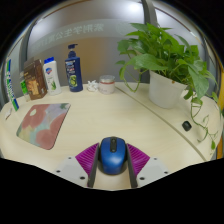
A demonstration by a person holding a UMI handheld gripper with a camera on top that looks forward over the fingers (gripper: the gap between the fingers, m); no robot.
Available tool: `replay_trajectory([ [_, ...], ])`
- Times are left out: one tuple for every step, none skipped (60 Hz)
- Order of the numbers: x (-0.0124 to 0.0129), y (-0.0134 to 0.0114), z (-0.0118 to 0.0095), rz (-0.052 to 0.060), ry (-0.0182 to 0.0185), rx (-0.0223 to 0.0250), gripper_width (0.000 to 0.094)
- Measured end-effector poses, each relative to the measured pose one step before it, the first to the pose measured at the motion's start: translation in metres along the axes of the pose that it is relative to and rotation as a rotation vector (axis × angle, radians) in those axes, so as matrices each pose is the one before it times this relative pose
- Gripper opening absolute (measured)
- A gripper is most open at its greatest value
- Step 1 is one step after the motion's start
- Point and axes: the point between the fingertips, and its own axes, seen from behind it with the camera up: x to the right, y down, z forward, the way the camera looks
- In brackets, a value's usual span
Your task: Arrange mouse
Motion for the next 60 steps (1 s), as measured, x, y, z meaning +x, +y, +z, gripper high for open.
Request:
replay_trajectory([
  [-0.0003,0.0,0.00012,0.0031,0.00031,0.00063,0.0477],
  [-0.00004,-0.00018,0.00001,0.0025,0.00024,0.00106,0.0466],
  [0.0001,0.00015,-0.00002,0.0009,0.00141,-0.00053,0.0457],
  [0.00023,-0.00002,-0.0001,-0.0005,0.00161,-0.00157,0.0446],
  [0.00018,-0.00039,0.00007,-0.0008,0.00116,-0.00118,0.0438],
  [0.00001,0.00005,-0.00009,-0.0007,0.00154,-0.00279,0.0429],
  [-0.00007,-0.00023,0.00011,-0.0017,0.00146,-0.00187,0.042],
  [0.0001,0.00002,0.00007,-0.0031,0.00278,-0.00232,0.0413],
  [0.00014,0.00002,-0.00025,-0.004,0.00342,-0.00253,0.0397],
  [0.00037,-0.00053,-0.00026,-0.0032,0.00463,-0.00155,0.0392],
  [0.00039,0.00013,-0.00017,-0.0032,0.00623,-0.00331,0.0382],
  [0.0007,-0.00005,-0.00028,-0.0038,0.00657,-0.00387,0.0376],
  [0.00032,0.00014,-0.00049,-0.0054,0.00693,-0.0053,0.0367],
  [0.00044,-0.00039,-0.00051,-0.0071,0.00729,-0.00471,0.0367],
  [0.00044,-0.00216,-0.00133,-0.0047,0.008,-0.00173,0.0367],
  [0.00058,-0.00389,-0.0017,-0.0013,0.00848,0.0038,0.0367],
  [0.00055,-0.00494,-0.00244,0.0003,0.00883,0.00579,0.0367],
  [0.00048,-0.00578,-0.00321,0.0017,0.00814,0.00628,0.0368],
  [0.00083,-0.00776,-0.00387,0.0048,0.00803,0.01005,0.0368],
  [0.00075,-0.0103,-0.00487,0.0081,0.01015,0.018,0.0368],
  [0.00086,-0.01094,-0.00479,0.0079,0.01156,0.01959,0.0368],
  [0.0,-0.01149,-0.00518,0.0058,0.00915,0.0184,0.0368],
  [-0.00055,-0.01209,-0.00545,0.0046,0.00642,0.01738,0.0368],
  [-0.00084,-0.0129,-0.00574,0.0066,0.00651,0.01793,0.0368],
  [-0.00078,-0.01441,-0.0062,0.0096,0.00733,0.02135,0.0368],
  [-0.00225,-0.01527,-0.00634,0.0102,0.00403,0.02439,0.0367],
  [-0.00285,-0.01554,-0.00389,0.0069,-0.00411,0.02315,0.0368],
  [-0.0066,-0.0141,-0.00618,0.0046,-0.0032,0.02211,0.0369],
  [-0.00553,-0.01489,-0.0052,0.0056,-0.00289,0.02441,0.0368],
  [-0.00598,-0.0148,-0.00432,0.0052,-0.00013,0.02526,0.0368],
  [-0.00663,-0.01369,-0.00375,0.0026,-0.00228,0.02355,0.0368],
  [-0.00824,-0.01305,-0.00228,0.0021,-0.00839,0.02316,0.0369],
  [-0.01135,-0.01094,-0.00064,-0.0013,-0.00904,0.01828,0.0368],
  [-0.00904,-0.00917,-0.00127,-0.0011,-0.01258,0.00973,0.0367],
  [-0.01124,-0.00781,-0.00023,0.0002,-0.01133,0.01337,0.0367],
  [-0.01211,-0.00527,0.00075,-0.0012,-0.01416,0.00817,0.0367],
  [-0.01318,-0.00176,0.00179,-0.0047,-0.01729,0.00025,0.0367],
  [-0.01581,0.00027,0.00266,-0.0061,-0.01719,-0.00003,0.0367],
  [-0.01192,-0.0008,0.0023,-0.0034,-0.01719,-0.00597,0.0368],
  [-0.01337,-0.00032,0.00356,-0.0012,-0.01564,0.00429,0.0366],
  [-0.01415,0.00223,0.00446,-0.0039,-0.01696,0.00025,0.0366],
  [-0.01594,0.00666,0.00576,-0.0102,-0.01681,-0.00669,0.0365],
  [-0.0156,0.01011,0.00485,-0.0072,-0.01231,-0.00882,0.0365],
  [-0.00961,0.0041,0.00583,-0.0052,-0.01558,-0.02717,0.0366],
  [-0.01138,0.00834,0.00691,0.0001,-0.01421,-0.01562,0.0365],
  [-0.01063,0.00914,0.00734,0.0023,-0.01387,-0.01557,0.0366],
  [-0.00952,0.01063,0.00799,0.0027,-0.01242,-0.01846,0.0365],
  [-0.00844,0.01231,0.00814,0.0025,-0.00991,-0.02427,0.0364],
  [-0.00803,0.01458,0.00848,0.0019,-0.00159,-0.01557,0.0364],
  [-0.00461,0.00997,0.00748,0.0011,-0.0017,-0.02253,0.0365],
  [-0.00518,0.01059,0.00765,-0.0021,0.00091,-0.01574,0.0364],
  [-0.00376,0.00956,0.00761,-0.0033,0.00039,-0.01417,0.0365],
  [-0.00306,0.00961,0.00758,-0.0051,0.00032,-0.01415,0.0366],
  [-0.00241,0.00932,0.00732,-0.007,0.00173,-0.0144,0.0367],
  [-0.00161,0.00903,0.0064,-0.0066,0.00373,-0.01549,0.0368],
  [-0.0012,0.0088,0.00599,-0.0033,0.00431,-0.01712,0.0369],
  [-0.00148,0.00775,0.00513,0.0012,0.00279,-0.01749,0.037],
  [-0.00183,0.00674,0.00431,0.0039,0.00101,-0.01504,0.0374],
  [-0.00209,0.00542,0.00341,0.0049,-0.00134,-0.01218,0.0382],
  [-0.0011,0.00462,0.00537,0.0049,-0.00812,-0.00718,0.0402],
])
